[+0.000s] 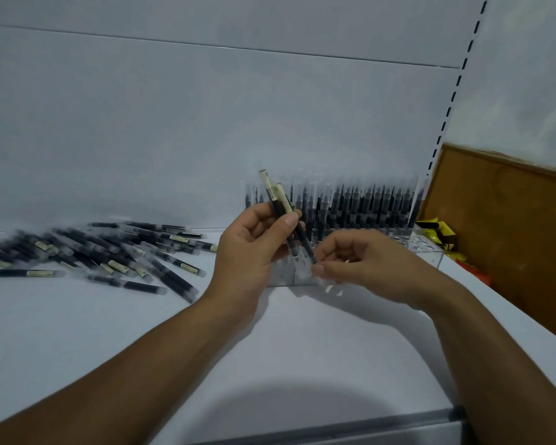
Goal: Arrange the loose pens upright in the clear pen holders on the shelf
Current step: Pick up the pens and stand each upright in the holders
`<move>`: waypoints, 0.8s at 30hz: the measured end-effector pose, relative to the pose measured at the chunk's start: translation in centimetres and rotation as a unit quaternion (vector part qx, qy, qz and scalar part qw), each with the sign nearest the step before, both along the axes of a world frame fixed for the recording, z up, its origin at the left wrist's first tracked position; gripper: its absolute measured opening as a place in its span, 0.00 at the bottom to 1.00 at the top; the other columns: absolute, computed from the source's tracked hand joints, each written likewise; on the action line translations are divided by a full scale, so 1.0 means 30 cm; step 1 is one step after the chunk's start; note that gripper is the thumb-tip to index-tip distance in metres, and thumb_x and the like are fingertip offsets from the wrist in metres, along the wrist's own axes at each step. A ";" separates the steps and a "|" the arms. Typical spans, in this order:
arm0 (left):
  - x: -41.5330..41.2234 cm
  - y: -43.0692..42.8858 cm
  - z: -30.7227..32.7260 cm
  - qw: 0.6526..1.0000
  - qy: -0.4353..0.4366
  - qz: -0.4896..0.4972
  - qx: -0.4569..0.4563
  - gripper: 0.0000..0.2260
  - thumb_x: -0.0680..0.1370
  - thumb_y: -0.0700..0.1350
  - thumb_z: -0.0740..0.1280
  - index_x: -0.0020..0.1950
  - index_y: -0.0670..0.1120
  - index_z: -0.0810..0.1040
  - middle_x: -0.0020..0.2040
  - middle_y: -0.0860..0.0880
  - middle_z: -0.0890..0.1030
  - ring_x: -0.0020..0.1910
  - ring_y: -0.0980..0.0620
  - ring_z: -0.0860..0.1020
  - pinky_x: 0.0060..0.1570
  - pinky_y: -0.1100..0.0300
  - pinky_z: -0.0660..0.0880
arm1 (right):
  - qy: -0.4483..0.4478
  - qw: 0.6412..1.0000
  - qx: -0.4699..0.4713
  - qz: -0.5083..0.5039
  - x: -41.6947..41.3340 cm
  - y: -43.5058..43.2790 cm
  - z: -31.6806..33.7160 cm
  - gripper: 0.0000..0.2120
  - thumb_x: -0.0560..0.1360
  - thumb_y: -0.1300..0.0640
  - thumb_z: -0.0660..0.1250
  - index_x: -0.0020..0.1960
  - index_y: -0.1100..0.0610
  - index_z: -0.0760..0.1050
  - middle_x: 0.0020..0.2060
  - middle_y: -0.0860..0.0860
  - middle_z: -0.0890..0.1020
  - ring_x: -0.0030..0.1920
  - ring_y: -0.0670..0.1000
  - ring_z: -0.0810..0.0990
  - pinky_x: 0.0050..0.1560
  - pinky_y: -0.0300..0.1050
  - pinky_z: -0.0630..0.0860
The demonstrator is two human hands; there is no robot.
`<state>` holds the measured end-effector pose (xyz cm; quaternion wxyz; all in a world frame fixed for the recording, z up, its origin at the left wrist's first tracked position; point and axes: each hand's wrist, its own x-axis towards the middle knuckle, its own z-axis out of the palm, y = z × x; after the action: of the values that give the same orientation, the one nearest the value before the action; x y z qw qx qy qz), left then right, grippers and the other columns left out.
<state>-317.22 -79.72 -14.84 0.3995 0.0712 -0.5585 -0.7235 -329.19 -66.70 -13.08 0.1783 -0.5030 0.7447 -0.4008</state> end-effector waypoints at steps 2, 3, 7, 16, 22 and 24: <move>0.000 -0.004 0.001 1.000 0.003 0.003 0.010 0.10 0.76 0.39 0.68 0.56 0.39 0.79 0.46 0.45 0.84 0.45 0.54 0.82 0.43 0.62 0.79 | -0.016 0.999 -0.029 -0.006 -0.008 0.011 0.006 0.04 0.73 0.55 0.72 0.46 0.54 0.81 0.39 0.48 0.84 0.40 0.48 0.82 0.48 0.45 0.79; 0.000 -0.006 0.001 1.000 0.003 0.004 0.012 0.09 0.76 0.39 0.68 0.55 0.40 0.79 0.47 0.45 0.84 0.45 0.54 0.82 0.44 0.62 0.79 | -0.030 0.998 -0.048 -0.008 -0.010 0.016 0.010 0.05 0.72 0.54 0.72 0.46 0.55 0.80 0.38 0.47 0.84 0.40 0.47 0.81 0.46 0.43 0.80; -0.002 -0.005 -0.002 1.000 0.000 0.003 0.020 0.07 0.75 0.40 0.68 0.52 0.43 0.80 0.45 0.49 0.84 0.44 0.56 0.83 0.42 0.64 0.78 | -0.095 0.993 -0.065 -0.005 -0.014 0.023 0.016 0.08 0.73 0.55 0.70 0.48 0.58 0.79 0.38 0.50 0.84 0.41 0.50 0.84 0.41 0.39 0.80; 0.000 0.008 -0.004 0.999 -0.020 -0.020 0.032 0.09 0.76 0.39 0.67 0.55 0.45 0.80 0.48 0.48 0.85 0.51 0.53 0.83 0.51 0.59 0.80 | -0.276 0.919 -0.274 -0.065 -0.048 0.032 0.038 0.09 0.66 0.61 0.71 0.46 0.59 0.79 0.36 0.48 0.82 0.37 0.45 0.81 0.39 0.35 0.79; 0.004 0.024 -0.014 0.999 -0.035 -0.033 0.001 0.09 0.75 0.37 0.68 0.54 0.46 0.81 0.44 0.49 0.85 0.46 0.54 0.83 0.47 0.64 0.79 | -0.290 0.857 -0.391 -0.169 -0.090 0.053 0.069 0.03 0.73 0.60 0.71 0.45 0.52 0.79 0.38 0.45 0.83 0.41 0.44 0.82 0.39 0.35 0.79; 0.004 0.028 -0.014 0.999 -0.034 -0.037 0.000 0.10 0.75 0.36 0.68 0.55 0.46 0.81 0.45 0.48 0.85 0.45 0.54 0.83 0.48 0.64 0.79 | -0.258 0.848 -0.414 -0.206 -0.105 0.061 0.080 0.02 0.75 0.58 0.70 0.47 0.52 0.79 0.43 0.47 0.84 0.45 0.45 0.84 0.41 0.36 0.79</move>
<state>-317.11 -78.88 -15.25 0.3536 0.0750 -0.5737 -0.7350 -332.35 -64.86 -10.68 0.0528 -0.2433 0.5237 -0.8147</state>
